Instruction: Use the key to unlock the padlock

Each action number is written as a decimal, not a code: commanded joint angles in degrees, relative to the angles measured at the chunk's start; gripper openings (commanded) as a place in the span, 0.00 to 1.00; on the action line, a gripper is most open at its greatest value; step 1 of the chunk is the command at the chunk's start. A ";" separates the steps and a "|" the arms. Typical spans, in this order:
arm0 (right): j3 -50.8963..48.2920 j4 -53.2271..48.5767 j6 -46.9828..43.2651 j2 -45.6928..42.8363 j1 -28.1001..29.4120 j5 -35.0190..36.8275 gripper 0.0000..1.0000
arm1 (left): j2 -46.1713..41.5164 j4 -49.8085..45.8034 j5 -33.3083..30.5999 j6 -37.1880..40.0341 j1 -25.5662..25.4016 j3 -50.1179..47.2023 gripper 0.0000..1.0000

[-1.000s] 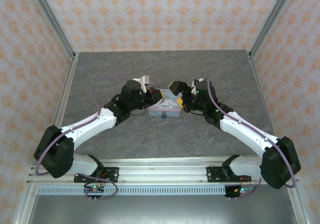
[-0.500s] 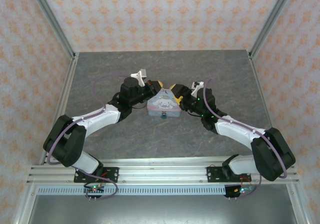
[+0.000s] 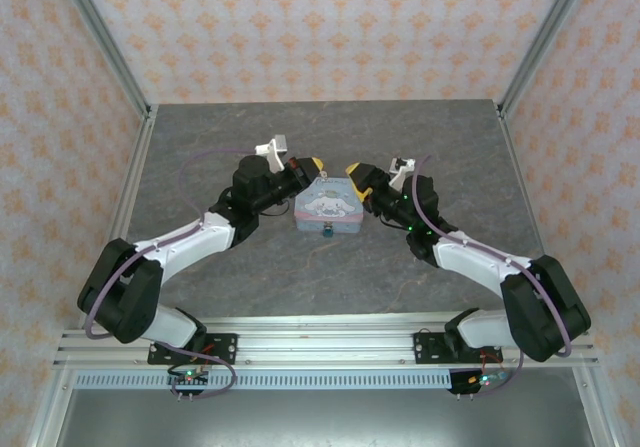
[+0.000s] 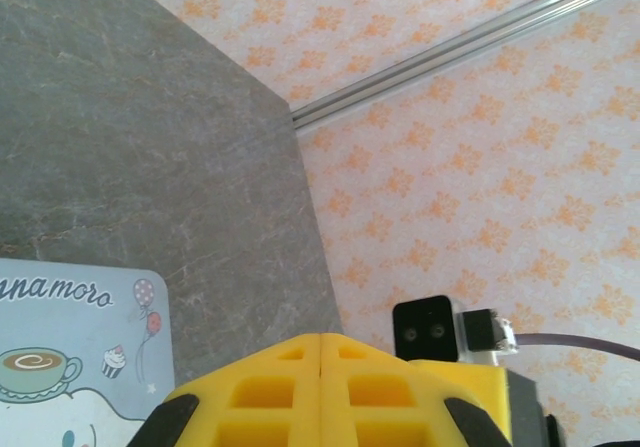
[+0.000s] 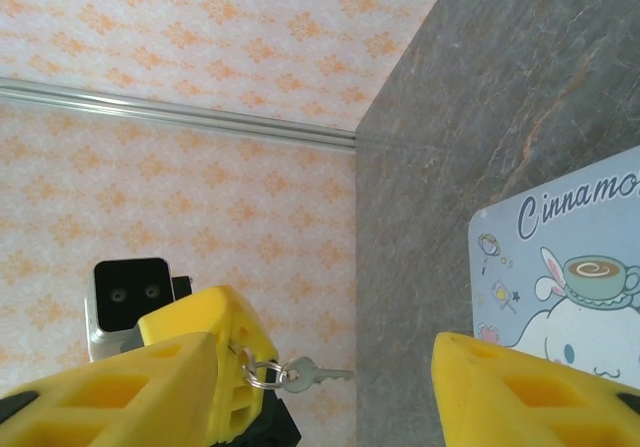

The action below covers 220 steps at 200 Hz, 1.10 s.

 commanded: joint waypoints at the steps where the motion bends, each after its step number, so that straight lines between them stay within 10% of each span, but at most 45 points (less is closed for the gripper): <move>1: -0.88 6.74 1.84 0.07 -0.17 -0.78 0.55 | -1.50 1.63 -0.19 -0.42 0.46 -0.99 0.00; 220: 5.53 19.50 2.92 11.58 2.35 -6.13 0.43 | 3.20 10.43 3.25 -9.06 0.38 -1.39 0.00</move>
